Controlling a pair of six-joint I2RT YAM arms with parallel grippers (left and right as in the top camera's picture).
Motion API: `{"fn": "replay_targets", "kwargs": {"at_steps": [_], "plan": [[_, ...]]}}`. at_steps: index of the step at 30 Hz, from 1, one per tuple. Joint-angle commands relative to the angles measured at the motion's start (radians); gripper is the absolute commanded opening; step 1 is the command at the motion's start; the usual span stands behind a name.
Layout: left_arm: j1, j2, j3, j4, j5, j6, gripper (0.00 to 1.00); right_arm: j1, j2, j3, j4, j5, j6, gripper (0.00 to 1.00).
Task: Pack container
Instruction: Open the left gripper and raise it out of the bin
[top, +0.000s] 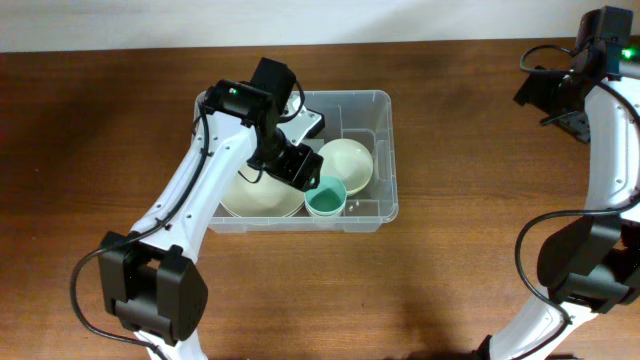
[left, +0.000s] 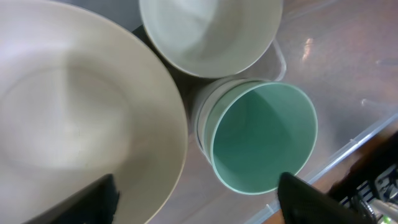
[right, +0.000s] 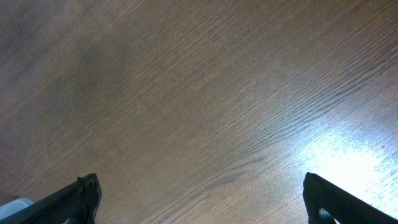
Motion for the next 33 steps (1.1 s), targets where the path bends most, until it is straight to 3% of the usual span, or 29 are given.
{"fn": "replay_targets", "kwargs": {"at_steps": [1, 6, 18, 22, 27, 28, 30, 33], "plan": [[0.003, 0.0, 0.084, -0.033, -0.104, -0.034, 0.93, -0.001, 0.0, -0.003, 0.003, 0.002, 0.001, 0.99], [0.051, -0.04, 0.201, -0.13, -0.325, -0.153, 0.99, -0.001, 0.0, -0.003, 0.003, 0.002, 0.001, 0.99], [0.164, -0.416, 0.168, -0.151, -0.324, -0.228, 0.99, -0.001, 0.0, -0.003, 0.003, 0.002, 0.001, 0.99], [0.125, -0.604, 0.029, -0.065, -0.324, -0.228, 0.96, -0.001, 0.0, -0.003, 0.003, 0.002, 0.001, 0.99], [0.058, -0.898, -0.311, 0.084, -0.32, -0.241, 0.95, -0.001, 0.0, -0.003, 0.003, 0.002, 0.001, 0.99], [0.056, -0.944, -0.367, 0.106, -0.32, -0.251, 1.0, -0.001, 0.0, -0.003, 0.003, 0.002, 0.001, 0.99], [0.056, -1.019, -0.455, 0.14, -0.32, -0.256, 1.0, -0.001, 0.0, -0.003, 0.003, 0.002, 0.001, 0.99], [0.056, -1.098, -0.539, 0.146, -0.32, -0.336, 1.0, -0.001, 0.0, -0.003, 0.003, 0.002, 0.001, 0.99]]}}
